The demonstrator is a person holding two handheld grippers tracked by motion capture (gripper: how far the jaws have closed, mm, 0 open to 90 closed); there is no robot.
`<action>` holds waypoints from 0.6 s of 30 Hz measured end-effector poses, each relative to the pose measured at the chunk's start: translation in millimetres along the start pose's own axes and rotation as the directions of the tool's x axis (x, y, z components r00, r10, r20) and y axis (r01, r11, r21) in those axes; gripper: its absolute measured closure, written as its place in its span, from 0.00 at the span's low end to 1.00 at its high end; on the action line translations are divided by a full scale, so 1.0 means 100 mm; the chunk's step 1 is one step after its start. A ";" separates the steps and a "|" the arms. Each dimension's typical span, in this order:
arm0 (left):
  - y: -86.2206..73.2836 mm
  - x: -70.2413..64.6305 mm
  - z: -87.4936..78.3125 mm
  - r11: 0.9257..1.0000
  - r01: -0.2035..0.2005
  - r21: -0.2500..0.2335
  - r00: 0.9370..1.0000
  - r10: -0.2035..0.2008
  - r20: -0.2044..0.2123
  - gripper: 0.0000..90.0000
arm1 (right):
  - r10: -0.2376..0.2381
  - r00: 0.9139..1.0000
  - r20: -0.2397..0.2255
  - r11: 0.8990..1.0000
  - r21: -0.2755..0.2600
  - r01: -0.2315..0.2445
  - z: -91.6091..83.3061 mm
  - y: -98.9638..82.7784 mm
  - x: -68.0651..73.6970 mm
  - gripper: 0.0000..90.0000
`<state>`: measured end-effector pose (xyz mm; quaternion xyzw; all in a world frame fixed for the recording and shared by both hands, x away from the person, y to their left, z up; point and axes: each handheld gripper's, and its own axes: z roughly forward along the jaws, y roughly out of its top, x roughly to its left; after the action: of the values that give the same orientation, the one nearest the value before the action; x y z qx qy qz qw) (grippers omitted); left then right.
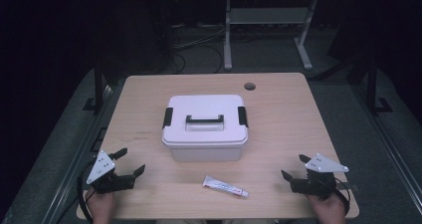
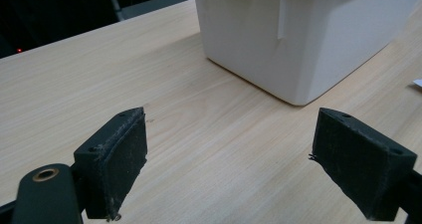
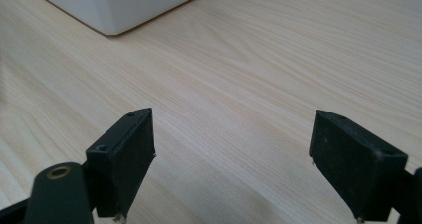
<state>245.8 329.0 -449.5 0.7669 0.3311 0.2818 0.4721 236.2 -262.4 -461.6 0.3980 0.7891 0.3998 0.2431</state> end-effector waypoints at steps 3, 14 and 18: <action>-0.01 0.00 -0.01 1.000 -0.001 0.000 1.000 0.001 0.002 0.15 | -0.001 1.000 -0.004 1.000 0.001 0.001 0.00 0.01 0.01 0.19; -0.02 0.02 -0.03 1.000 0.005 -0.010 1.000 -0.005 0.007 0.15 | -0.040 0.998 -0.050 0.997 0.060 0.043 0.06 0.10 0.00 0.19; -0.02 0.01 -0.03 1.000 0.004 -0.009 1.000 -0.004 0.008 0.15 | -0.091 0.992 -0.092 0.986 0.128 0.103 0.13 0.17 -0.06 0.19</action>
<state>244.1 332.0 -449.7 0.7652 0.3294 0.2794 0.4774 255.8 -255.7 -454.7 0.3568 0.8420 0.3509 0.2013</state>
